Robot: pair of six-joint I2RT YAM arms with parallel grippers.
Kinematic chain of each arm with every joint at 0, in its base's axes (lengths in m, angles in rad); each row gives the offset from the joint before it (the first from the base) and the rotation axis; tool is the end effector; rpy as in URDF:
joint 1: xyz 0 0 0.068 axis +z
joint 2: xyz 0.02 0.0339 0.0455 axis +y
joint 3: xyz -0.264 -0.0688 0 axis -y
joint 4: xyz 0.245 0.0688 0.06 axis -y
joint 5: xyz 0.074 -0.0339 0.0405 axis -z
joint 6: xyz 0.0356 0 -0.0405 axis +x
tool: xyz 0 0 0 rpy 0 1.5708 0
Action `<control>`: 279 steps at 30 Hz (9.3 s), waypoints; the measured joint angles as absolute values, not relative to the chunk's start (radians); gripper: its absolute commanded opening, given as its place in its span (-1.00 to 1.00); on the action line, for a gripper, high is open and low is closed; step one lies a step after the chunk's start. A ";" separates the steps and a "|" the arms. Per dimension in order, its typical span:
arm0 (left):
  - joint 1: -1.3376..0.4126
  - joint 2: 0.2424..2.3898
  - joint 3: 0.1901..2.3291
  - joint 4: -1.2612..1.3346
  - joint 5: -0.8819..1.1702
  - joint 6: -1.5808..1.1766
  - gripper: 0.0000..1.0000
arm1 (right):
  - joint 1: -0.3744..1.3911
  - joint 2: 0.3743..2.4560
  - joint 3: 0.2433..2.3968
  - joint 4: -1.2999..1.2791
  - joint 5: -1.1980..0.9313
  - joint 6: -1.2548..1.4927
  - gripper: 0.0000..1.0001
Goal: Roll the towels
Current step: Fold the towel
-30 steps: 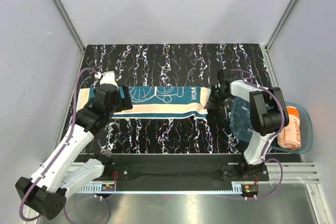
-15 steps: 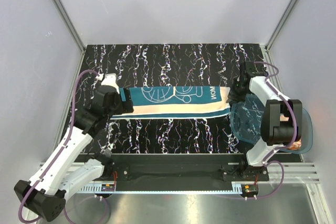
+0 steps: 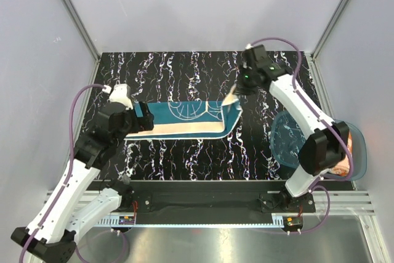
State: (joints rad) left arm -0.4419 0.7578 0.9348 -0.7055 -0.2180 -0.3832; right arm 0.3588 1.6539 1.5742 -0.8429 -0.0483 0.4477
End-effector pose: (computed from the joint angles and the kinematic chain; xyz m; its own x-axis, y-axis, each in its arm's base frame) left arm 0.1414 -0.0584 0.3423 -0.5157 -0.1598 -0.8417 0.0602 0.9732 -0.2217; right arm 0.3337 0.1270 0.3296 -0.8365 0.1481 -0.5276 -0.0177 0.9550 0.2961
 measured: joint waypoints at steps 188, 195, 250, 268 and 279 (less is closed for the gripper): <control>-0.323 1.388 0.775 -0.255 0.071 -0.543 0.43 | 0.274 1.905 1.266 -0.346 -0.254 0.426 -1.00; -0.326 1.480 0.779 -0.218 0.055 -0.551 0.30 | 0.274 1.905 1.260 -0.347 -0.256 0.421 -1.00; -0.270 1.578 0.927 -0.401 -0.200 -0.540 0.66 | 0.275 1.850 1.195 -0.406 -0.288 0.388 0.61; -0.984 1.627 1.190 -0.329 -0.409 -0.319 0.64 | 0.214 1.481 1.097 -0.522 -0.078 0.432 0.55; -1.153 1.982 1.444 -0.335 -0.424 -0.286 0.66 | 0.192 1.208 1.080 -0.605 0.036 0.457 0.57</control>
